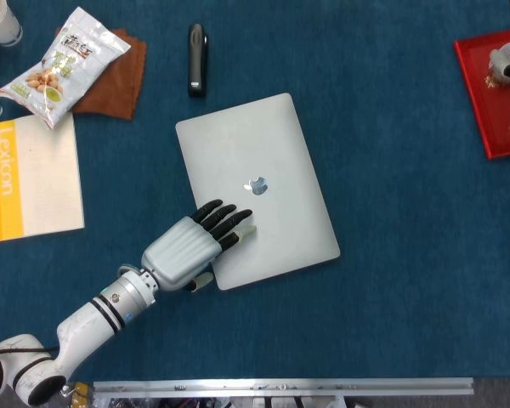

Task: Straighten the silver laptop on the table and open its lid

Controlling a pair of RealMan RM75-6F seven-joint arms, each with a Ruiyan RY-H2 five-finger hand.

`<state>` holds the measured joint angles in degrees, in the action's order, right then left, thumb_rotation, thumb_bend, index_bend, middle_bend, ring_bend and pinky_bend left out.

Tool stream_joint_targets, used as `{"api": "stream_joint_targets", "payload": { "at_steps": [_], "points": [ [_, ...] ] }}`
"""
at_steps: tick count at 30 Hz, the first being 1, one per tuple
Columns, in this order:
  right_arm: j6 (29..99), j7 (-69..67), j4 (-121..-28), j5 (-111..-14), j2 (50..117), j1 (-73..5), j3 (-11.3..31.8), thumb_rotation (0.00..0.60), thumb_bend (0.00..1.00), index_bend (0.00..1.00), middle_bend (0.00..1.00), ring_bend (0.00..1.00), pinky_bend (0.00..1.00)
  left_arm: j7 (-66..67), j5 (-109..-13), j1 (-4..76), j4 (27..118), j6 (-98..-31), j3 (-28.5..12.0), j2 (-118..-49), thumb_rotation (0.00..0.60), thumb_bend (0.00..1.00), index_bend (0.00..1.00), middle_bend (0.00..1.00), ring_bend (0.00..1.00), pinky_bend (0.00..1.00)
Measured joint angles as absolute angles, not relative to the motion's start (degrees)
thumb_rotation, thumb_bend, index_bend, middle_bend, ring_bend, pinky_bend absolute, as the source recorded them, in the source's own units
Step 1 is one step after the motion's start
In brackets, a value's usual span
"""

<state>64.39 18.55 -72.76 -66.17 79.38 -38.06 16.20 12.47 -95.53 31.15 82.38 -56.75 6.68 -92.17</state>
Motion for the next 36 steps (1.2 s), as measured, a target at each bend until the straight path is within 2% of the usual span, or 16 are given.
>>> {"api": "stream_joint_targets", "payload": {
  "at_steps": [12, 36],
  "points": [
    [64.9, 19.1, -73.2, -66.2, 79.3, -38.0, 16.2, 0.600, 0.13, 0.00, 0.05, 0.00, 0.08, 11.5, -95.2, 30.8, 81.5, -57.4, 7.5, -92.4, 0.600, 0.27, 0.00, 0.00, 0.00, 0.05],
    [65.5, 18.2, -73.1, -66.0, 78.1, -37.0, 16.4, 0.600, 0.13, 0.00, 0.05, 0.00, 0.08, 12.0, -93.3, 32.4, 81.6, -56.1, 5.6, -96.1, 0.600, 0.27, 0.00, 0.00, 0.00, 0.05]
  ]
}}
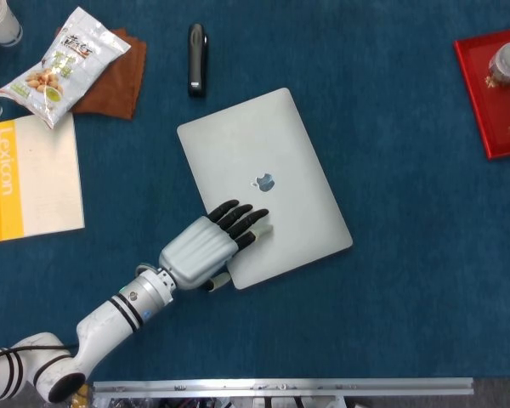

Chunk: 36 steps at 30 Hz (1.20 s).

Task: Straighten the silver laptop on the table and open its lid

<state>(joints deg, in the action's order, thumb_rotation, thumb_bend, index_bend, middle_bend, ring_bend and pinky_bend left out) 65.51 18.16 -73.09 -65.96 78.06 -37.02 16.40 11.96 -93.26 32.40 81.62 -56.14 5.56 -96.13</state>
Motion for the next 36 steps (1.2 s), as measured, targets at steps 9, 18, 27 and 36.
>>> {"api": "stream_joint_targets", "payload": {
  "at_steps": [9, 18, 27, 36],
  "points": [
    [65.7, 17.7, -73.1, -66.1, 77.4, -36.7, 16.4, 0.600, 0.13, 0.00, 0.05, 0.00, 0.08, 13.2, -92.5, 33.1, 82.1, -55.3, 5.0, -97.9, 0.600, 0.27, 0.00, 0.00, 0.00, 0.05],
    [65.9, 17.7, -73.5, -66.1, 76.9, -36.5, 16.6, 0.600, 0.13, 0.00, 0.05, 0.00, 0.08, 13.6, -91.8, 34.2, 81.8, -54.3, 4.2, -99.9, 0.600, 0.27, 0.00, 0.00, 0.00, 0.05],
    [65.9, 17.2, -73.9, -66.1, 76.6, -36.2, 16.5, 0.600, 0.13, 0.00, 0.05, 0.00, 0.08, 15.1, -91.5, 34.6, 82.6, -54.5, 3.9, -99.1, 0.600, 0.27, 0.00, 0.00, 0.00, 0.05],
    [64.8, 17.3, -75.3, -66.6, 77.1, -36.6, 15.9, 0.600, 0.13, 0.00, 0.05, 0.00, 0.09, 19.0, -90.8, 33.5, 86.7, -56.8, 4.4, -92.0, 0.600, 0.27, 0.00, 0.00, 0.00, 0.05]
  ]
}}
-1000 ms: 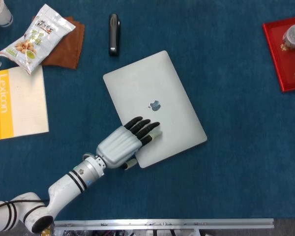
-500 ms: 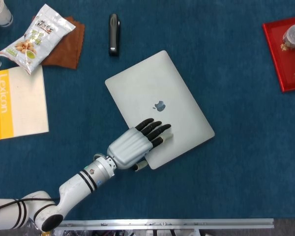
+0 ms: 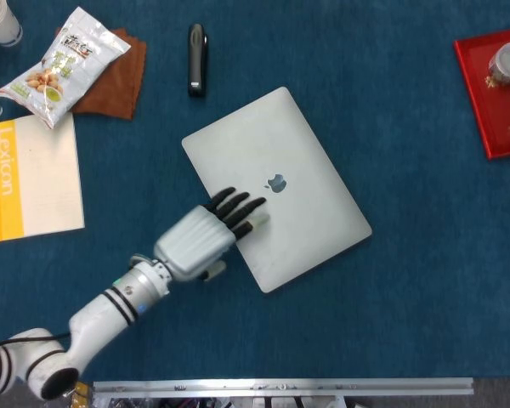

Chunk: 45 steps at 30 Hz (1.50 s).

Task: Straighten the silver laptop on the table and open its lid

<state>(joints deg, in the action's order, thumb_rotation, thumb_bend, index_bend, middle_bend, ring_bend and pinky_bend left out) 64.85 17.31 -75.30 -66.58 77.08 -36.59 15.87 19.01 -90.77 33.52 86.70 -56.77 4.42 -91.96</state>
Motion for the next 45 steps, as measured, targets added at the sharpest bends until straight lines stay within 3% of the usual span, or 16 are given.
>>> {"api": "stream_joint_targets", "payload": {
  "at_steps": [21, 33, 45],
  "points": [
    [60.7, 16.3, -83.0, -67.5, 76.0, -37.2, 13.4, 0.600, 0.12, 0.00, 0.08, 0.00, 0.22, 18.8, -93.8, 26.0, 95.4, -71.1, 6.3, -73.4, 0.600, 0.27, 0.00, 0.01, 0.00, 0.05],
    [62.1, 16.3, -79.3, -73.9, 80.9, -37.6, 10.2, 0.600, 0.12, 0.00, 0.08, 0.00, 0.22, 16.4, -94.9, 23.0, 95.9, -74.9, 5.8, -70.0, 0.600, 0.27, 0.00, 0.02, 0.00, 0.05],
    [62.9, 16.2, -71.5, -78.2, 88.8, -39.3, 8.7, 0.600, 0.00, 0.00, 0.08, 0.00, 0.22, 14.9, -95.3, 21.0, 97.1, -76.5, 5.3, -67.7, 0.600, 0.27, 0.00, 0.02, 0.00, 0.05]
  ]
}}
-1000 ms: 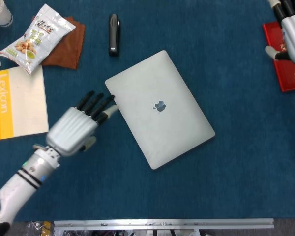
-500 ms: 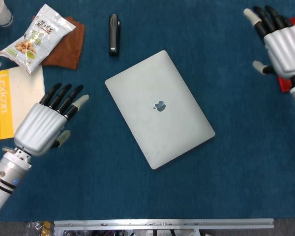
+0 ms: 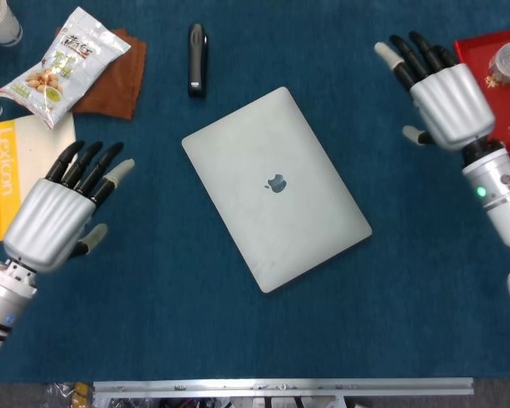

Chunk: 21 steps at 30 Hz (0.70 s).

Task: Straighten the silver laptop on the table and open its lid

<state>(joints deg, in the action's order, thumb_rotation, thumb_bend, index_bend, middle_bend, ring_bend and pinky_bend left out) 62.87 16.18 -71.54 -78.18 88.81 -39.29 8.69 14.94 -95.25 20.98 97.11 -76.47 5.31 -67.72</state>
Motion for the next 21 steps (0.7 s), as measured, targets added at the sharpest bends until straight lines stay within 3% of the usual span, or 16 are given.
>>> {"api": "stream_joint_targets", "payload": {
  "at_steps": [21],
  "points": [
    [60.8, 15.1, -59.8, -78.8, 99.3, -42.2, 9.3, 0.600, 0.01, 0.00, 0.08, 0.00, 0.22, 13.0, -96.1, 19.0, 97.2, -77.0, 4.7, -65.6, 0.600, 0.27, 0.01, 0.04, 0.00, 0.05]
  ]
}}
